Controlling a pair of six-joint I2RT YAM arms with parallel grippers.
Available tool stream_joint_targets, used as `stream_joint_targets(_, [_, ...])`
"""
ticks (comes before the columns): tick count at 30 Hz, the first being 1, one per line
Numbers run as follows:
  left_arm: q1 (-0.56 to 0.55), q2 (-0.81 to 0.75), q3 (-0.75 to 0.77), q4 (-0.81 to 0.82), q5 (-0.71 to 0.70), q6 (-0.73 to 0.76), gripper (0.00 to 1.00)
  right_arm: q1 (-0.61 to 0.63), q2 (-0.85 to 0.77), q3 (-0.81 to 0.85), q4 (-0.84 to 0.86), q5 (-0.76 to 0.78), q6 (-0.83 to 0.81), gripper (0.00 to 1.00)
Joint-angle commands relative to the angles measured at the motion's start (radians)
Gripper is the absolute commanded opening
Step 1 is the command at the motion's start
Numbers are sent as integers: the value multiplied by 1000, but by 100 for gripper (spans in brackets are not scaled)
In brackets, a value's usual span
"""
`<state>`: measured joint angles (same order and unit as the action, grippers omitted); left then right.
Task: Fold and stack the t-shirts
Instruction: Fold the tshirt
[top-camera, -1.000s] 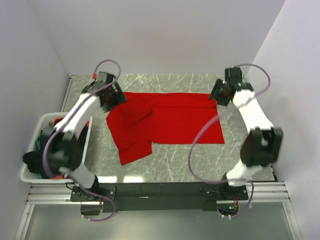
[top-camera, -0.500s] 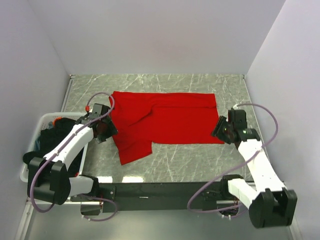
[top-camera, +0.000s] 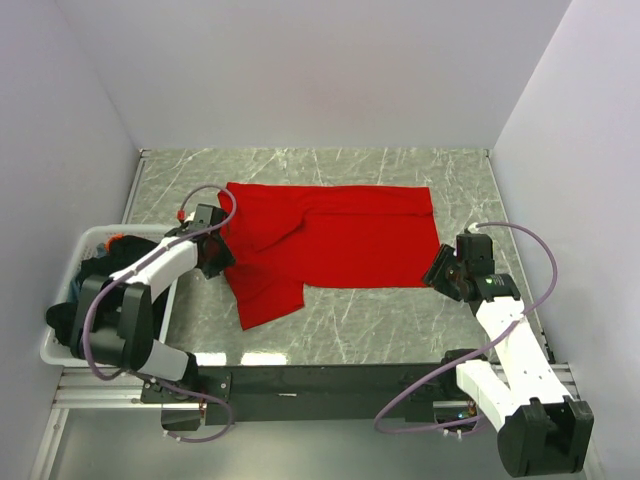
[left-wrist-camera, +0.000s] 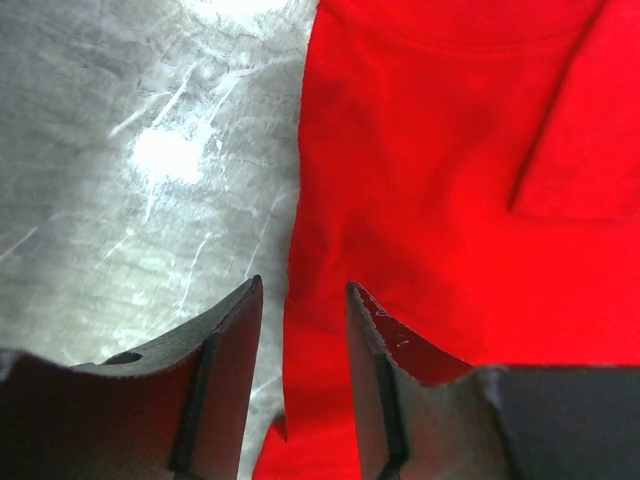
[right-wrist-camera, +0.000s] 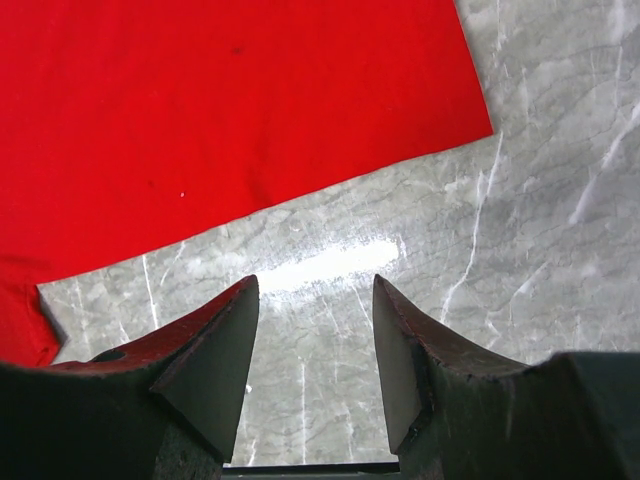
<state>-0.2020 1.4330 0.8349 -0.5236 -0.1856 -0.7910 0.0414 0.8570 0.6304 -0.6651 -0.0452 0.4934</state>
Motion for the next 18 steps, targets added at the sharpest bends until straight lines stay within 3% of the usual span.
stream_joint_targets(1, [4,33,-2,42,-17,-11,43,0,5,8,38,13,10,56])
stream_joint_targets(4, [6,59,-10,40,-35,-7,38,0,17,0,42,11,13,56])
stream_joint_targets(18, [9,112,-23,-3,-92,-7,37,-38,102,-21,110,65,63,56])
